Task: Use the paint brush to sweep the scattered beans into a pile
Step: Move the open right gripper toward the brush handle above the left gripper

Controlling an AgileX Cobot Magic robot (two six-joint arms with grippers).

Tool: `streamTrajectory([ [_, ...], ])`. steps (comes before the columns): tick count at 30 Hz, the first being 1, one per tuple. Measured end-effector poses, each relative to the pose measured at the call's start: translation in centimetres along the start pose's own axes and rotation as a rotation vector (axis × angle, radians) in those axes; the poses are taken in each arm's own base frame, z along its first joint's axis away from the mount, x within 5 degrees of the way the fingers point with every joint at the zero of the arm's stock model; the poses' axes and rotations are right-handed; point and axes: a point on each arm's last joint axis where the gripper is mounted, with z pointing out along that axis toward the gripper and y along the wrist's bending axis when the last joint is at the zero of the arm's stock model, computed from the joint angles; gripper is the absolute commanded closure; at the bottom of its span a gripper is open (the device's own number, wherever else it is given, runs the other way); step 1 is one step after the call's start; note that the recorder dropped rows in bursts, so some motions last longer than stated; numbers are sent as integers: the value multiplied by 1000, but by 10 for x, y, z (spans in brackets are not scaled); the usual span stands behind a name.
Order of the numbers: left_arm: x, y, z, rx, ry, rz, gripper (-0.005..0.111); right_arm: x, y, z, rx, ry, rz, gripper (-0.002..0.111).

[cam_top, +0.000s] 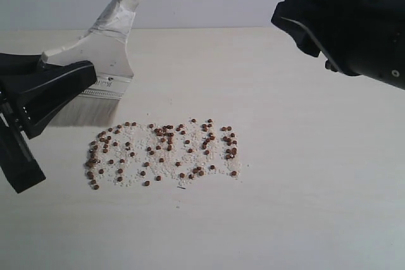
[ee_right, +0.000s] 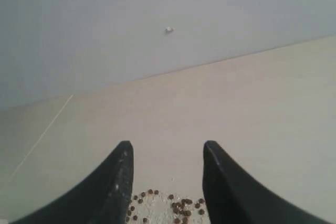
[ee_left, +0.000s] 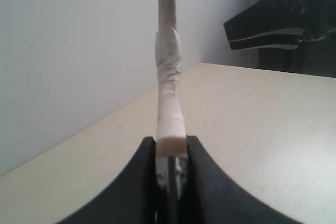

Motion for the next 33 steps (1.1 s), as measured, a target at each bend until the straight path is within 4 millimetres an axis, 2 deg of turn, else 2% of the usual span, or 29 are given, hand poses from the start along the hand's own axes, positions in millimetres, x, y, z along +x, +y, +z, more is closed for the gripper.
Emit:
streamTrajectory([
  [4, -1, 0, 0, -4, -16, -8, 107, 6, 1, 4, -12, 51, -53, 54],
  [12, -6, 1, 0, -7, -71, -9, 107, 13, 1, 9, -23, 106, -93, 54],
  [18, 1, 2, -4, -51, -75, -1, 107, 5, 20, 6, -92, 79, -102, 55],
  [25, 1, 0, -6, -44, -102, 19, 107, 2, 47, -2, -205, 83, -148, 61],
  [33, -1, 0, -6, -45, -118, 32, 107, -1, 50, -4, -213, 50, -149, 61],
])
